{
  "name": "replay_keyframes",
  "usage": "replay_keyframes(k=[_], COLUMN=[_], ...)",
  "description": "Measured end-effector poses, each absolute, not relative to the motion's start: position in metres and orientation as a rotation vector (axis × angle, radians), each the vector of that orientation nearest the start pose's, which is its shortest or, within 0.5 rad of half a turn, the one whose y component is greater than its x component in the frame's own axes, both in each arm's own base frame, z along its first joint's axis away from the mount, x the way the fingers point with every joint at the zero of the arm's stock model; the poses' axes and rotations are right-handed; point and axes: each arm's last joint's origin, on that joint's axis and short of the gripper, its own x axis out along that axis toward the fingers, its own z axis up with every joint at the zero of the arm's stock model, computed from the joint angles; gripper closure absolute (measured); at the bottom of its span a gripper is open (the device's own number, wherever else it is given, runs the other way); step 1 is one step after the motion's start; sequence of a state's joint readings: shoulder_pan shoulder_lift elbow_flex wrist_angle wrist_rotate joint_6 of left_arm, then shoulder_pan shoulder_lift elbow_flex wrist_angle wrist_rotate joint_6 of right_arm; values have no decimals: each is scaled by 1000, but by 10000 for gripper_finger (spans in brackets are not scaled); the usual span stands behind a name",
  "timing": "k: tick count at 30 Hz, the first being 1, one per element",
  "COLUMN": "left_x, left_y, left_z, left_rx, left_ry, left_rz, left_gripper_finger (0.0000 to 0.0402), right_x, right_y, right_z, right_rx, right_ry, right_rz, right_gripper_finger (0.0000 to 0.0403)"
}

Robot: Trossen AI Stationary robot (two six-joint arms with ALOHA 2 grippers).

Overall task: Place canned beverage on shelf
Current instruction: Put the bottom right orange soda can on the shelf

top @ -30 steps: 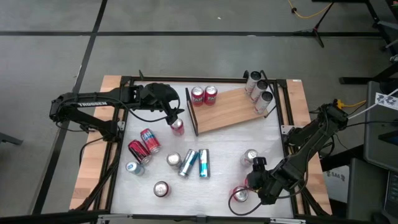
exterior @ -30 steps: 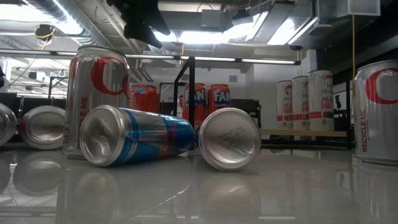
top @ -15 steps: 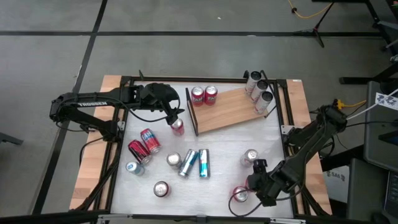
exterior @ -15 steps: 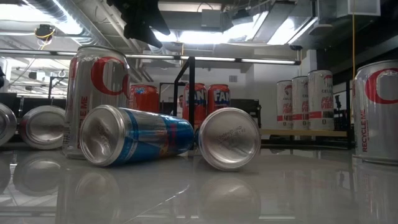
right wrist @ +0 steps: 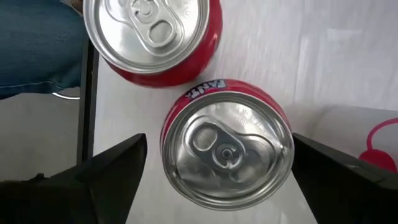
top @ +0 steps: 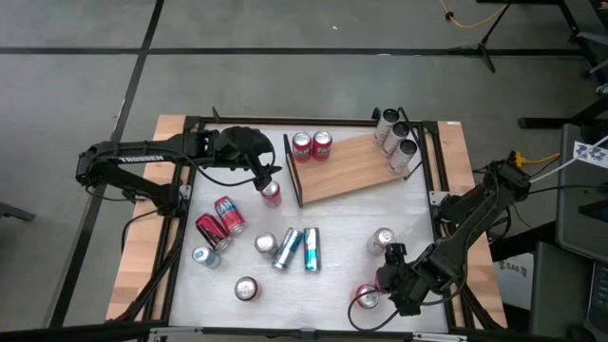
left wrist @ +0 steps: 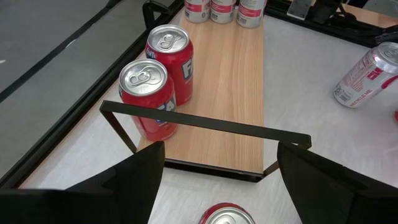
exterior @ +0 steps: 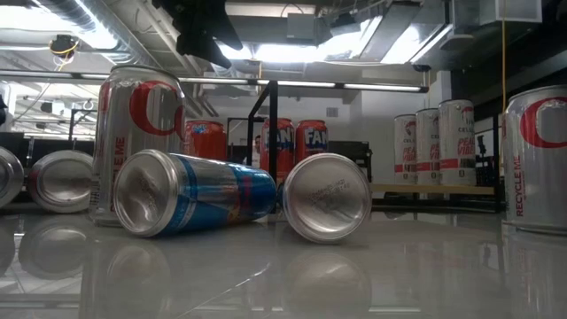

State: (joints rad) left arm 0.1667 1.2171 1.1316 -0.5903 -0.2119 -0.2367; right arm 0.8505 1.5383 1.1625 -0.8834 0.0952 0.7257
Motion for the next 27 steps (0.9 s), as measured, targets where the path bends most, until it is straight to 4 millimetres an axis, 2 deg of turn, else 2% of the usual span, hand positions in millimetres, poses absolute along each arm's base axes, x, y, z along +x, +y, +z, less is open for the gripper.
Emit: replay_keyframes(k=[15,20,27], left_x=[248,248,248], left_y=[48,48,48], left_z=[330,330,330], left_rx=[-209,-209,-209], left_ry=[633,633,633], left_rz=[442,442,443], left_gripper_finger=[99,99,99], right_x=[194,192,194], right_y=[217,215,217], right_z=[240,233,231], right_rx=[-103,-121,-100], right_ry=[1267,1279,1244], right_rz=[289,288,299], right_gripper_finger=[29,29,69])
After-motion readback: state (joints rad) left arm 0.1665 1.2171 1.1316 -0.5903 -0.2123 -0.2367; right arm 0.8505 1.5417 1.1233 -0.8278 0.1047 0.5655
